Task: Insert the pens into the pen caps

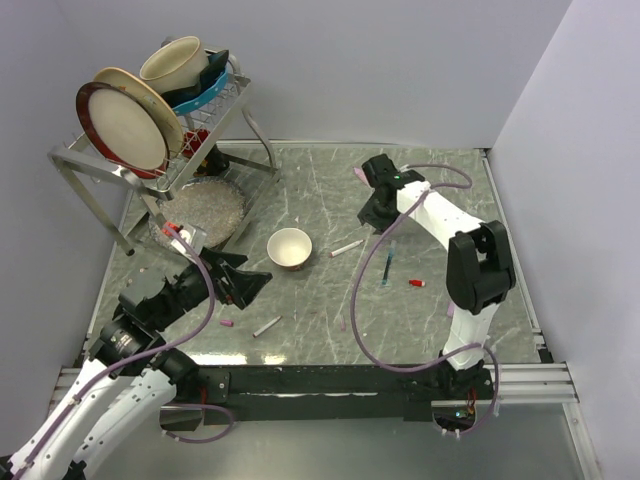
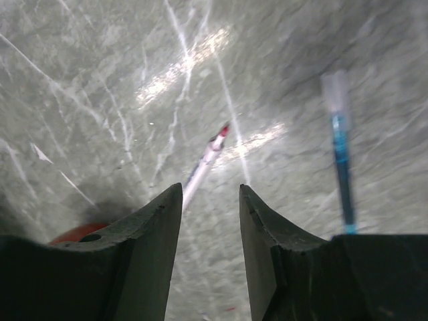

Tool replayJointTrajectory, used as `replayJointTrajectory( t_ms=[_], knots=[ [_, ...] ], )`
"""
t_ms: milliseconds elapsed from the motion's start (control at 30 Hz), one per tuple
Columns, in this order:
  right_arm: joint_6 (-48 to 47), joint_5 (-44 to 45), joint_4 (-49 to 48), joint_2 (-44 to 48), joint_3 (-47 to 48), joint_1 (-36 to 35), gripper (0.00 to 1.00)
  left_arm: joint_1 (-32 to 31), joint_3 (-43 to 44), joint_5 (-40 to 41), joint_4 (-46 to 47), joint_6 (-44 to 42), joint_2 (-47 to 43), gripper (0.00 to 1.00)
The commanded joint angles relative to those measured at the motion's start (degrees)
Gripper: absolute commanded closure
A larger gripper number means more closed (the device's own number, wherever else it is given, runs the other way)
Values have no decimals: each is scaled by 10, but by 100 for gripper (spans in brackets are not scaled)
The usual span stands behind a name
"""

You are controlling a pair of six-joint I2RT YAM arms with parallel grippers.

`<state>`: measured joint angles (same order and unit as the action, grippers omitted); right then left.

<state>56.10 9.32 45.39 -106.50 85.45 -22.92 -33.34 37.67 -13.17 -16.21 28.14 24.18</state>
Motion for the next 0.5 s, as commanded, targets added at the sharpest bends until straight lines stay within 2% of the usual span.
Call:
replayJointTrajectory(
  t_ms=[0,467],
  knots=[
    [87,8,25,-28,45,-27,53,0,-1,5,12,-5,-8,1],
    [125,1,23,-111,60,-52,54,0,-1,13,8,-5,-21,1]
  ],
)
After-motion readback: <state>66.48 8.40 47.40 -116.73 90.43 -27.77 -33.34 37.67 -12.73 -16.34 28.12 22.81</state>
